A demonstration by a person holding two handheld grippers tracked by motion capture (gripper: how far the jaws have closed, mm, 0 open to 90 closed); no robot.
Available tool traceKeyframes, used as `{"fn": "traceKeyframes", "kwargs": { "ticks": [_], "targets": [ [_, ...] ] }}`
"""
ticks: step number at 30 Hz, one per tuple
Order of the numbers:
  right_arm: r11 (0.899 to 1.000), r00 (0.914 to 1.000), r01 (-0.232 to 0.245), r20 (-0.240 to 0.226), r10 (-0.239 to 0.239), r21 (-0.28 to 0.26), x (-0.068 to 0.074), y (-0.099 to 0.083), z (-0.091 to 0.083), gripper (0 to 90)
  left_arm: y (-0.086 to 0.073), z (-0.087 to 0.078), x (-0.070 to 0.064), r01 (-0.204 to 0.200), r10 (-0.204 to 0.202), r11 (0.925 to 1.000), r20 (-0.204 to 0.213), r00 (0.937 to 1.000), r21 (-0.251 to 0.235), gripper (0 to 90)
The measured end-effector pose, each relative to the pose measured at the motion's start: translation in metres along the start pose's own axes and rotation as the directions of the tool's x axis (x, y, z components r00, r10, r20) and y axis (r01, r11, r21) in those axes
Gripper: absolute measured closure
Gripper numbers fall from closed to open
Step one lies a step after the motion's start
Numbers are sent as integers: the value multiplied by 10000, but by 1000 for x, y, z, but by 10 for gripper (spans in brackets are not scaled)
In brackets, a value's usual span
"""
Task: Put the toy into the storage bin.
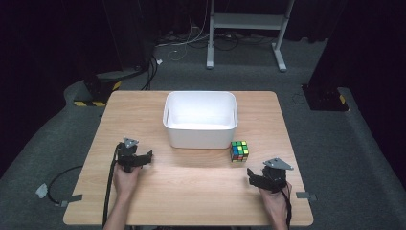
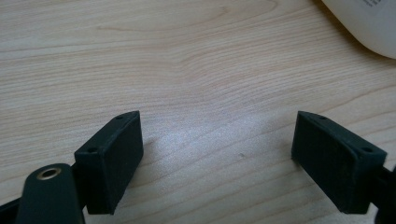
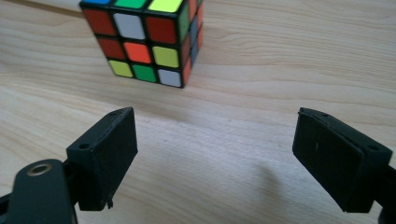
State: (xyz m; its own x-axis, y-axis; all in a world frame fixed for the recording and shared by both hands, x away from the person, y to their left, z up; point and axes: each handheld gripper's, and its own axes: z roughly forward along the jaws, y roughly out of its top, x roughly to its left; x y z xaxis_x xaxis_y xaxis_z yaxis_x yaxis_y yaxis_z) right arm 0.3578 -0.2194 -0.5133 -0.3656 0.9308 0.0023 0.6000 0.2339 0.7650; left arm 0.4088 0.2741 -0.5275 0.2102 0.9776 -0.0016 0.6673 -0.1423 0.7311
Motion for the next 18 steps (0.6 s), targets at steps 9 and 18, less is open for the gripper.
{"fn": "traceKeyframes", "kwargs": {
  "ticks": [9,18],
  "targets": [
    [10000,9995,23,-302,-20,93,9,0,1,139,0,0,0,17,-17,10000,13,10000,-18,170],
    [10000,9984,4,-571,-1,56,13,5,1,138,0,0,0,15,-14,10000,9,10000,-18,169]
  ]
}}
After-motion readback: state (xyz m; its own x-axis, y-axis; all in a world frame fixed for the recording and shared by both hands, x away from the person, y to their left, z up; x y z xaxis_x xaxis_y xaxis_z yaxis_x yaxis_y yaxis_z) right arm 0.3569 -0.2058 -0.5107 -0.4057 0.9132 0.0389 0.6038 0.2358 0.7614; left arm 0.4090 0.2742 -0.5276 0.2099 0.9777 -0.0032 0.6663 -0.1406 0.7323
